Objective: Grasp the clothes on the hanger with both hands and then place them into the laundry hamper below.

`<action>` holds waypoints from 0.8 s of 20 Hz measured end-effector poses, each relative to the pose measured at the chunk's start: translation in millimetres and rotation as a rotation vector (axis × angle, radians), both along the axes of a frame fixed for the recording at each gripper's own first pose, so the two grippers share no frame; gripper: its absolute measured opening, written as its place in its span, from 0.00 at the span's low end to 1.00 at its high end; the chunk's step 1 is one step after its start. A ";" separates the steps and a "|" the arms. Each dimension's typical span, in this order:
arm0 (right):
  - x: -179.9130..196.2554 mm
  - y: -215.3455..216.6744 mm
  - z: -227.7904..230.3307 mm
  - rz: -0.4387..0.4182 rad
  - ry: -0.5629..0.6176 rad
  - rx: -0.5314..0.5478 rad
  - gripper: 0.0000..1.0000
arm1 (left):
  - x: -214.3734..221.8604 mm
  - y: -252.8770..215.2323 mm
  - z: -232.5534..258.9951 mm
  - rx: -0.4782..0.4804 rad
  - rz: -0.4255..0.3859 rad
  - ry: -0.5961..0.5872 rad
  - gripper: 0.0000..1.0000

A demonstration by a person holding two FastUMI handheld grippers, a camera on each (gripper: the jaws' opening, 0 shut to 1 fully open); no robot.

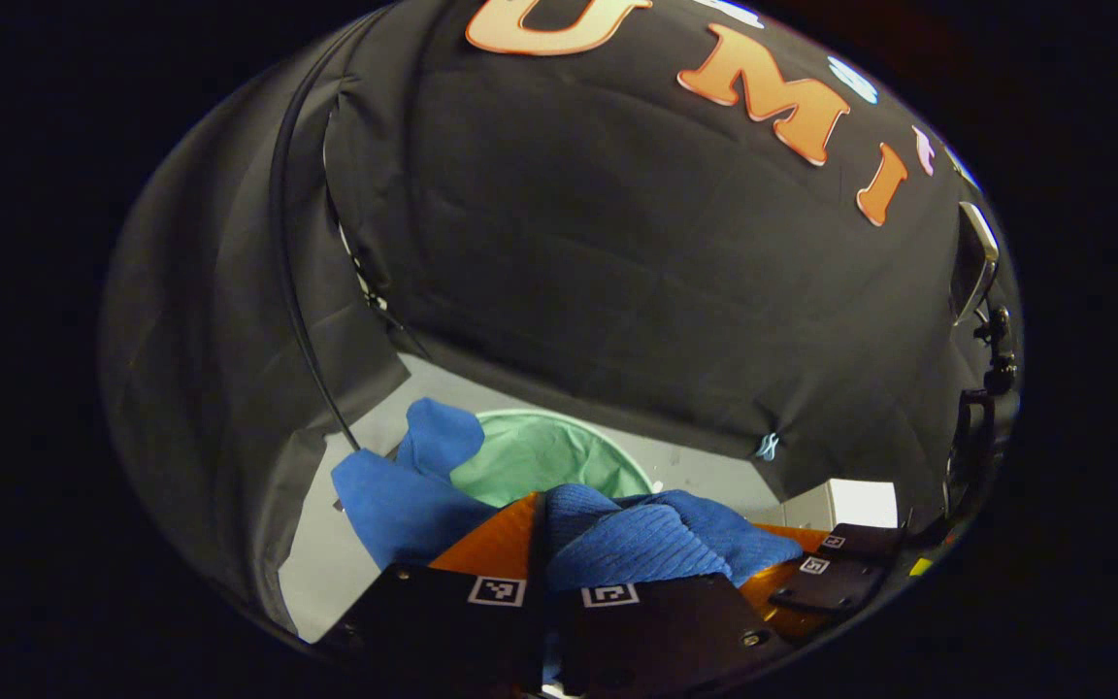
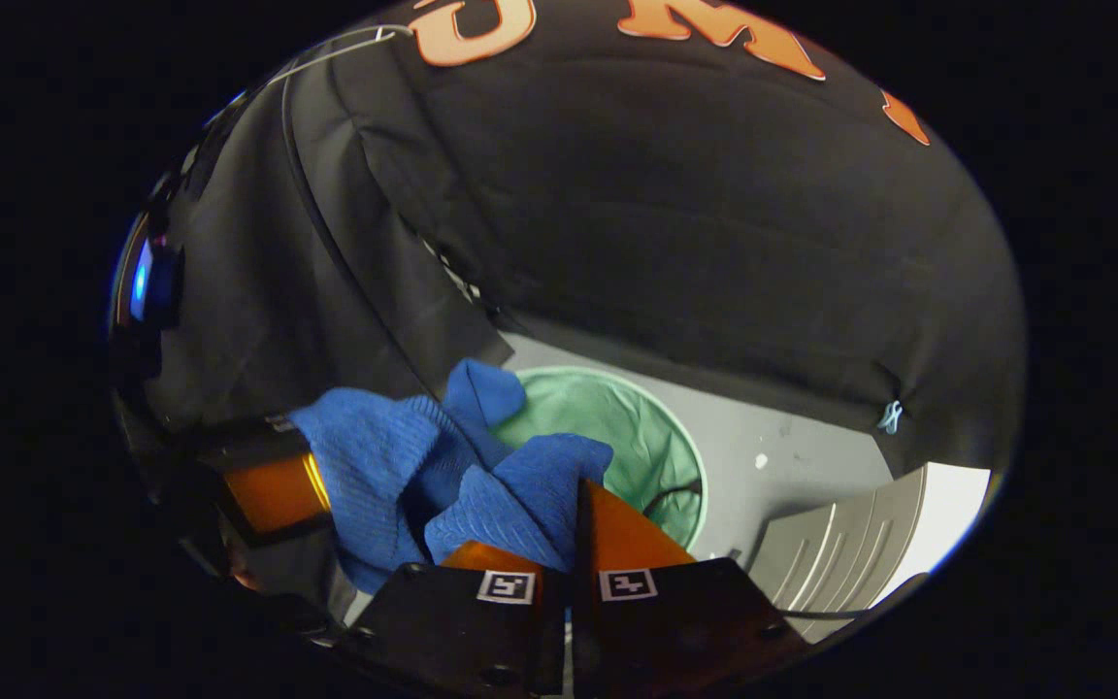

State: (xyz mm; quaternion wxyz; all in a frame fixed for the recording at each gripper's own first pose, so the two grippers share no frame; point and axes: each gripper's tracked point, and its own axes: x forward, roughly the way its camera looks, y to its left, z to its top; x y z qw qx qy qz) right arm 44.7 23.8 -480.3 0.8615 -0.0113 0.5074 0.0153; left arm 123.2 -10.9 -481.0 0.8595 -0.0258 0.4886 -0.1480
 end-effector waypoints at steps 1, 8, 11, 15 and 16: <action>-2.2 -3.6 -4.9 0.001 0.019 -0.007 0.11 | -2.7 -0.1 -7.8 0.012 -0.011 0.017 0.14; -17.5 -3.6 -29.5 -0.038 0.127 0.028 0.45 | -29.0 17.7 -34.2 0.051 -0.031 0.124 0.45; -26.3 -13.9 -41.7 -0.033 0.194 -0.027 0.66 | -31.6 44.3 -42.6 0.172 -0.005 0.165 0.82; -52.4 10.9 -56.2 -0.041 0.255 0.049 0.85 | -37.8 53.8 -56.9 0.192 0.060 0.188 0.96; -51.0 7.5 -55.6 -0.022 0.246 0.035 0.89 | -36.9 55.1 -52.1 0.184 0.066 0.175 0.95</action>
